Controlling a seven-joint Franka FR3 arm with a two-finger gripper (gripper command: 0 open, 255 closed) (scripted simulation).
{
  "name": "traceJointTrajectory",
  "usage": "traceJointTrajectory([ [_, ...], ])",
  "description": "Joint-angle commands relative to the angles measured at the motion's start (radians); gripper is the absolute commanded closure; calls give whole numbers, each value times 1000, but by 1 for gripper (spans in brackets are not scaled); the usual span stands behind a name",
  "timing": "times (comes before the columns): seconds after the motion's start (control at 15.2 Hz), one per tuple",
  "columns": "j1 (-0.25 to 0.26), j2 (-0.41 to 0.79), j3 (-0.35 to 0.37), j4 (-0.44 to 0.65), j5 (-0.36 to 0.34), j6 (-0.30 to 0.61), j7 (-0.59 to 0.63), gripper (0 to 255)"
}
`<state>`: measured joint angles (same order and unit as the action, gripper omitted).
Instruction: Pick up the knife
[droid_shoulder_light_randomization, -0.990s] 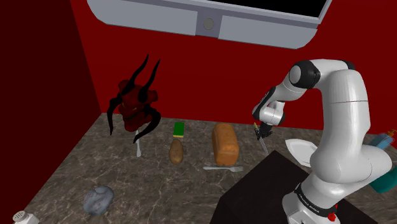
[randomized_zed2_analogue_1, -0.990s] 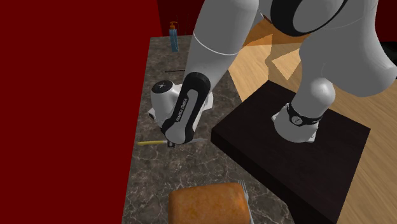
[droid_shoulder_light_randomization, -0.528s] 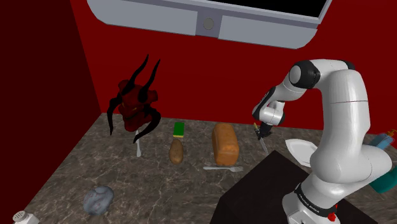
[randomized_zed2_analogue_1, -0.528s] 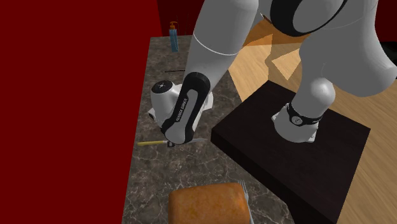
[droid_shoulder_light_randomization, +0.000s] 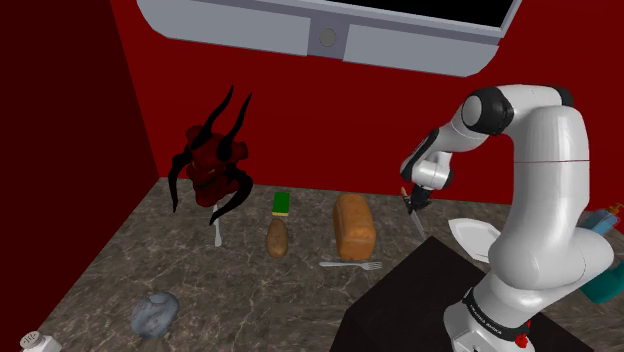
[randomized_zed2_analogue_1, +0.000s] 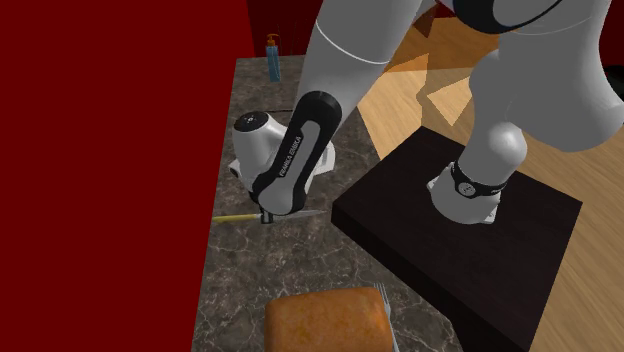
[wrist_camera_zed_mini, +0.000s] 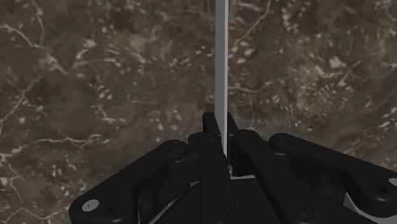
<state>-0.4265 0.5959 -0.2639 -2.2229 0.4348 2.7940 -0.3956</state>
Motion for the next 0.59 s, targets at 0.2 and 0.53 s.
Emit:
traceJointTrajectory([
  [0.2,34,-68,-42,-26,-35,-45,26,255],
  [0.53,54,-110,-68,-38,-60,-75,45,255],
])
